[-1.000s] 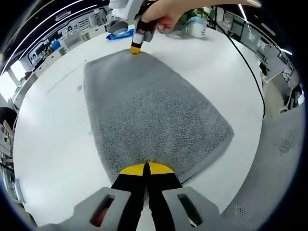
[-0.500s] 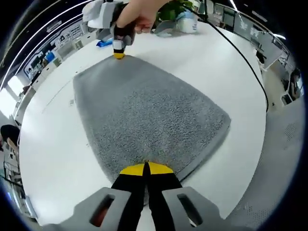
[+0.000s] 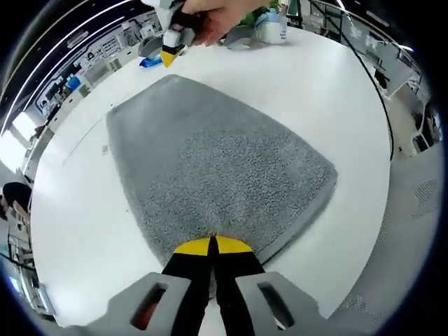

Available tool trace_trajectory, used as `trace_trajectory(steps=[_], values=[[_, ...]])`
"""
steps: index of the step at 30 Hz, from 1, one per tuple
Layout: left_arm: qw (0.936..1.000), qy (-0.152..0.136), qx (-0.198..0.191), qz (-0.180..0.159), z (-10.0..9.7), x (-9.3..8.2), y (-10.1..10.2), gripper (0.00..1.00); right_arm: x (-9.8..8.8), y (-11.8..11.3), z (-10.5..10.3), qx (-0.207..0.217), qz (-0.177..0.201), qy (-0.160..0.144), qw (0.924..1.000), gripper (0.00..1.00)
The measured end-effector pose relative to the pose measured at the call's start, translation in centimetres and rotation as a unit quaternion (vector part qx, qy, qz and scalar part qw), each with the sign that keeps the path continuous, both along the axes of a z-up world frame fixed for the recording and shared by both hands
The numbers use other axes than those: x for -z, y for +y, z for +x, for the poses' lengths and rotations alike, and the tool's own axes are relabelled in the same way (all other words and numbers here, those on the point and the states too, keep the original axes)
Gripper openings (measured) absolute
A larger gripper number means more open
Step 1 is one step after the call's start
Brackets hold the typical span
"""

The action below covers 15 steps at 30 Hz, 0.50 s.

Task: Fold the towel on the table until its edges align and the towel forms a compact rectangular stack.

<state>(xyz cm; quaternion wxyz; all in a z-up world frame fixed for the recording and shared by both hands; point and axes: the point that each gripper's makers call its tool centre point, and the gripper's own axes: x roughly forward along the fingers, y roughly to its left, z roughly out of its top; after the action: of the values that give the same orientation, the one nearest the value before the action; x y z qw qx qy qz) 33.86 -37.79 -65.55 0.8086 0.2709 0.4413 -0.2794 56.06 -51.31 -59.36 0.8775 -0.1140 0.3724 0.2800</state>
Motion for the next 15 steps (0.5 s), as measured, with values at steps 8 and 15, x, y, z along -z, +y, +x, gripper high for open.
trace_trajectory(steps=[8, 15], values=[[0.9999, 0.002, -0.008, -0.011, 0.1, 0.0, 0.0, 0.00, -1.2, 0.9, -14.4, 0.009, 0.082, -0.009, 0.9966, 0.00], [1.0000, -0.003, -0.006, 0.007, 0.0, 0.0, -0.1, 0.00, 0.8, 2.0, -23.4, 0.040, 0.112, 0.018, 0.9927, 0.00]])
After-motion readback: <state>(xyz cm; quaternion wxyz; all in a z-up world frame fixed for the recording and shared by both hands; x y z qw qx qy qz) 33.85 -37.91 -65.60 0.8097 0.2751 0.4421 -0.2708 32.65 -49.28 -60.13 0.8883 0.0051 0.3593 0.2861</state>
